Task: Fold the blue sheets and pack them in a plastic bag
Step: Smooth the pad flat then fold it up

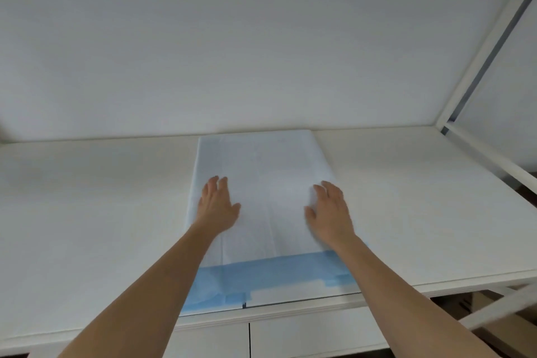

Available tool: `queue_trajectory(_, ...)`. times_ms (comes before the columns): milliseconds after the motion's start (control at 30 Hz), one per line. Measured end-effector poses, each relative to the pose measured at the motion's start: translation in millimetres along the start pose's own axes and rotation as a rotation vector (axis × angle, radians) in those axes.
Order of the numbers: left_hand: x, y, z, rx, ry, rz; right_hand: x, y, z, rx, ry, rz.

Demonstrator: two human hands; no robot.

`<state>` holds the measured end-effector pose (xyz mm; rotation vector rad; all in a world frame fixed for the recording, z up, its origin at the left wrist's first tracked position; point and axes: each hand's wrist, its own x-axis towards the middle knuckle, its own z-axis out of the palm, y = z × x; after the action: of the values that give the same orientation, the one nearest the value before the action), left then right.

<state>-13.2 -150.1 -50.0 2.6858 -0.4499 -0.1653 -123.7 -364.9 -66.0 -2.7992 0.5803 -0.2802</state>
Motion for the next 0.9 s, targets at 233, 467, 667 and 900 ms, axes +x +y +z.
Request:
queue_trajectory(233,1,-3,33,0.033,-0.030,0.022,12,-2,14,0.061,-0.104,-0.106)
queue_trajectory(467,-1,-10,39,0.206,0.026,-0.014,11,1,27,-0.118,-0.112,-0.042)
queue_trajectory(667,-1,-7,40,0.239,0.008,-0.031,12,2,29,-0.149,-0.147,-0.017)
queue_trajectory(900,0,-7,40,0.262,-0.001,-0.034,14,2,29,-0.163,-0.165,-0.020)
